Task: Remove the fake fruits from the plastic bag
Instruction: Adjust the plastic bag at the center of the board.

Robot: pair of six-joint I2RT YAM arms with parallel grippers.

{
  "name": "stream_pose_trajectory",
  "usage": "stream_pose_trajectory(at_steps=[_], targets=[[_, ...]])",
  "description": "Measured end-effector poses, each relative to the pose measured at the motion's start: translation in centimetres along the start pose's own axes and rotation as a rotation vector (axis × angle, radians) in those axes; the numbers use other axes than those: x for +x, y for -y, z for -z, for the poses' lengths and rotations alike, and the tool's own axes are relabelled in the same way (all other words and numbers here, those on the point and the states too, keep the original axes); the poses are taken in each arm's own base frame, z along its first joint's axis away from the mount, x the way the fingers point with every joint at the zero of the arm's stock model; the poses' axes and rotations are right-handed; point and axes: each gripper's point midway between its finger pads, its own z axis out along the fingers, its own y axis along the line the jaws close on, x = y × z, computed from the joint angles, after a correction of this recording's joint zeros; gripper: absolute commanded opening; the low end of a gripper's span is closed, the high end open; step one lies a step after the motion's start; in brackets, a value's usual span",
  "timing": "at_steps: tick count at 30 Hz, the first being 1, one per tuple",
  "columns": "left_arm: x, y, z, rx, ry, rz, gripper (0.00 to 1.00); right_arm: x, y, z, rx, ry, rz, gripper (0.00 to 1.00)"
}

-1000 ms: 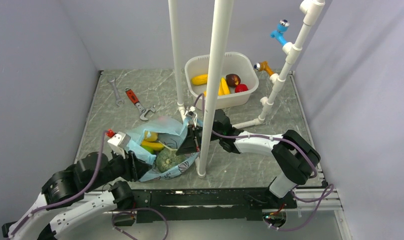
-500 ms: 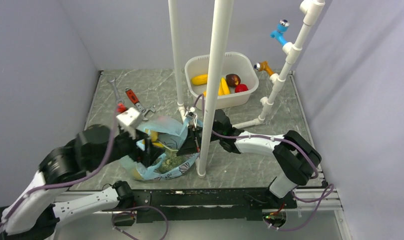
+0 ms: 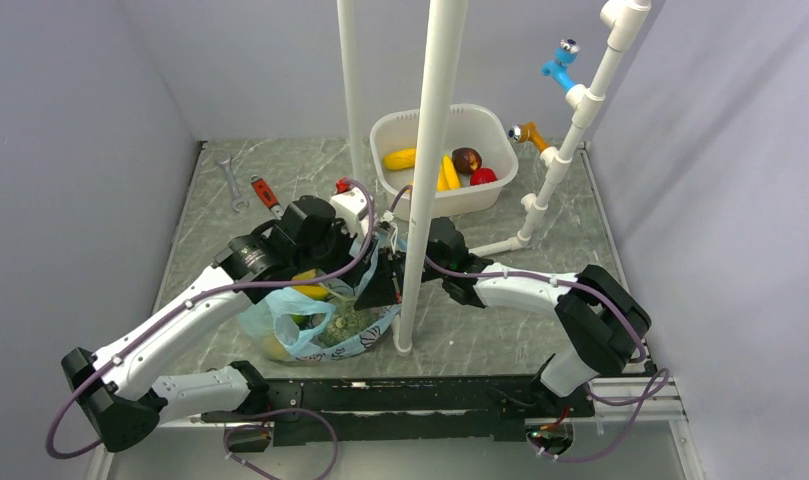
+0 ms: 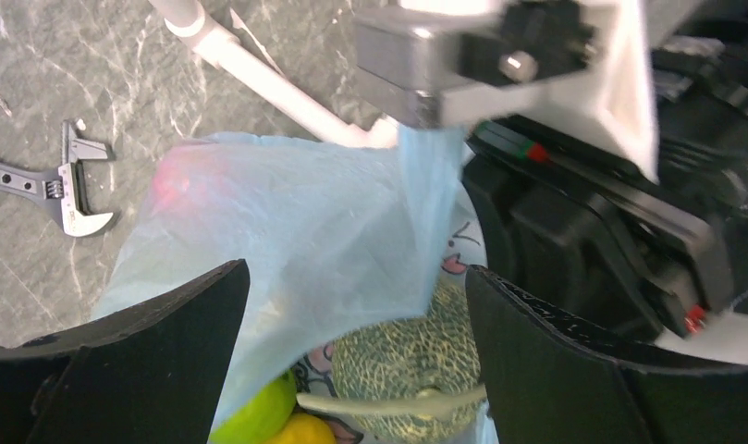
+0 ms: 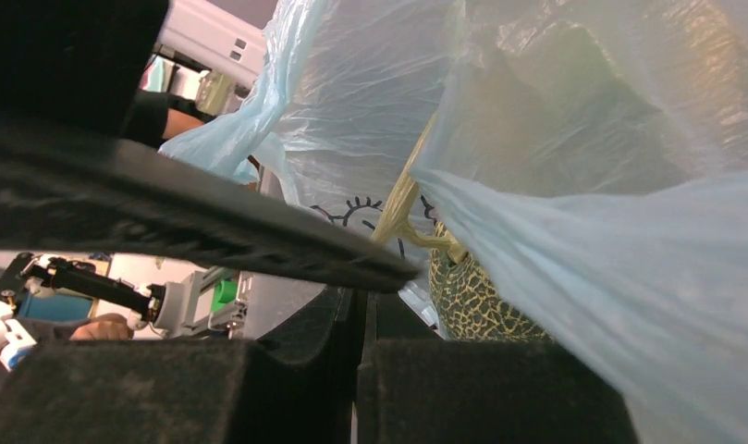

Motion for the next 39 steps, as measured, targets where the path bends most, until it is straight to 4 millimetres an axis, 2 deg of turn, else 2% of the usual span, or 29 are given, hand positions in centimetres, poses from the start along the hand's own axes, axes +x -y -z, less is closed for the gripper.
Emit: stream_pose_trajectory(at_steps=[1, 5, 8, 11, 14, 18, 20, 21, 22, 23, 25, 31, 39], targets=[[0.0, -0.3, -0.5, -0.006, 0.004, 0.009, 0.84, 0.0, 0.0, 0.0, 0.0, 0.0, 0.0, 0.0], [0.1, -1.2, -2.3, -0.016, 0.022, 0.047, 0.58, 0.0, -0.1, 0.0, -0.002, 0.0, -0.001, 0.0], [0.7, -2.6, -3.7, -0.052, 0.018, 0.097, 0.46, 0.0, -0.3, -0.1, -0.009, 0.001, 0.003, 0.0], [1.4, -5.1, -5.0, -0.112, 0.003, 0.182, 0.38, 0.3, -0.6, -0.4, -0.02, -0.002, 0.008, 0.0], [1.8, -7.2, -5.9, -0.155, -0.01, 0.251, 0.37, 1.1, -1.2, -0.8, -0.041, -0.018, 0.006, 0.0], [2.3, -7.9, -6.6, -0.167, -0.028, 0.293, 0.41, 1.3, -2.0, -1.2, -0.068, -0.017, 0.014, 0.0], [2.3, -7.7, -6.5, -0.153, -0.026, 0.295, 0.49, 1.2, -2.0, -1.2, -0.064, -0.011, 0.015, 0.0], [2.5, -7.5, -6.3, -0.147, -0.023, 0.296, 0.57, 0.9, -1.8, -1.3, -0.053, -0.003, 0.014, 0.0], [2.7, -7.4, -6.1, -0.143, -0.022, 0.294, 0.73, 0.7, -1.7, -1.3, -0.046, 0.002, 0.013, 0.0], [3.0, -7.2, -5.7, -0.137, -0.022, 0.295, 0.82, 0.2, -1.7, -1.3, -0.037, 0.012, 0.014, 0.0], [3.5, -6.8, -4.5, -0.126, -0.017, 0.297, 0.98, -1.3, -1.7, -1.2, -0.026, 0.044, 0.029, 0.0], [2.3, -5.8, 1.2, -0.092, 0.1, 0.284, 0.99, -4.9, -2.7, -0.2, -0.011, 0.137, 0.078, 0.0], [0.3, -4.9, 8.0, -0.075, 0.237, 0.271, 0.99, -6.8, -5.1, 1.1, 0.021, 0.212, 0.115, 0.0]])
